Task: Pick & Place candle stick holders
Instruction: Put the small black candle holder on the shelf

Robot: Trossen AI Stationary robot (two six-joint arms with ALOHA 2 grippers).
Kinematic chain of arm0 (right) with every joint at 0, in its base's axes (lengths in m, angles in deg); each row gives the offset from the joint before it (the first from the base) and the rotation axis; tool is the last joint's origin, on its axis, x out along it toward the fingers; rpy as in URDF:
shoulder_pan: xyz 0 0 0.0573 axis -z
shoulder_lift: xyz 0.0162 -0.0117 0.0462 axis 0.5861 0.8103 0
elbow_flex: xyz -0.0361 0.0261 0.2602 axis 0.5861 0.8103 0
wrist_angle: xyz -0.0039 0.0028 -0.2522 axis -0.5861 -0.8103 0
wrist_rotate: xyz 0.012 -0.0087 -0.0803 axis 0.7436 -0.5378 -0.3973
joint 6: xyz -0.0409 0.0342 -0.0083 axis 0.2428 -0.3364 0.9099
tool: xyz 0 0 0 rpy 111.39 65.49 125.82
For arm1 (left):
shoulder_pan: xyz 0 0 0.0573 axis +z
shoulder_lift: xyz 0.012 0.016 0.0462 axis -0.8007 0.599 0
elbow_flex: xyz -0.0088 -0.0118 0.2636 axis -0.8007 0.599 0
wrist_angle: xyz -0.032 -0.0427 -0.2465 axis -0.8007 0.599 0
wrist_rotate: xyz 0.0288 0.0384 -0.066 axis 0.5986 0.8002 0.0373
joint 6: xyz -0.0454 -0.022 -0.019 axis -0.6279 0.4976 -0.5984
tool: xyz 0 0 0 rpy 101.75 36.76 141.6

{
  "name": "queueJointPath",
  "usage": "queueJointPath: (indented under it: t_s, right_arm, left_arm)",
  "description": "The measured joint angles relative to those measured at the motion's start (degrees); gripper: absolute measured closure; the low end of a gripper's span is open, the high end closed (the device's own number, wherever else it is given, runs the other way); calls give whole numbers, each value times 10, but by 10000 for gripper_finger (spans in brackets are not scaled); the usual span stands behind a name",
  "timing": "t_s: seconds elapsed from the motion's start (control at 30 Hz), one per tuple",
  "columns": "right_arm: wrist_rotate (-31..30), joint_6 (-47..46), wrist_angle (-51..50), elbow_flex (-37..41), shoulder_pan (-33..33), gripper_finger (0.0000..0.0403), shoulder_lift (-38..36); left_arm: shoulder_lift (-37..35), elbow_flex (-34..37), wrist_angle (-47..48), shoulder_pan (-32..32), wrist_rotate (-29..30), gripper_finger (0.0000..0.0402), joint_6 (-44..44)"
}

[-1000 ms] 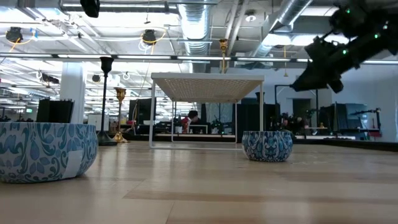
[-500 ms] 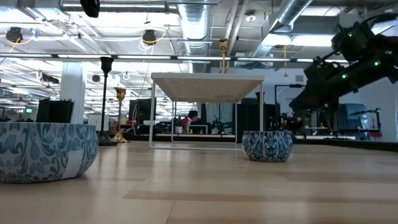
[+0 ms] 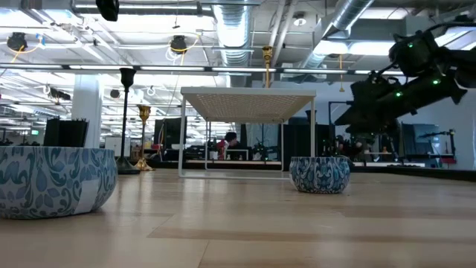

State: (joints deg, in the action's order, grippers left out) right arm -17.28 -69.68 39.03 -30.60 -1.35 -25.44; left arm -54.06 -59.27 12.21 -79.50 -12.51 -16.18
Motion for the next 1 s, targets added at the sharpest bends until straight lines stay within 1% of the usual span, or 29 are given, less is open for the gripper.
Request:
queueJointPath:
  t_s: [0.1, 0.3, 0.5, 0.7, 0.87, 1.0]
  right_arm:
    - [-24, 5, 0, -17, 0, 170, 26]
    - [-22, 46, 0, -65, -10, 203, 99]
    - [-22, 47, 0, -110, -15, 229, 187]
    - [-23, 49, 1, -162, -15, 231, 253]
    - [-25, 73, 2, -205, -12, 225, 283]
    - [-57, 77, 0, -229, -10, 223, 300]
  left_arm:
    - [0, 0, 0, 0, 0, 396, 0]
    - [0, 0, 0, 0, 0, 396, 0]
    - [0, 0, 0, 0, 0, 396, 0]
    - [0, 0, 0, 0, 0, 396, 0]
    - [0, 0, 0, 0, 0, 396, 0]
    - [0, 0, 0, 0, 0, 396, -1]
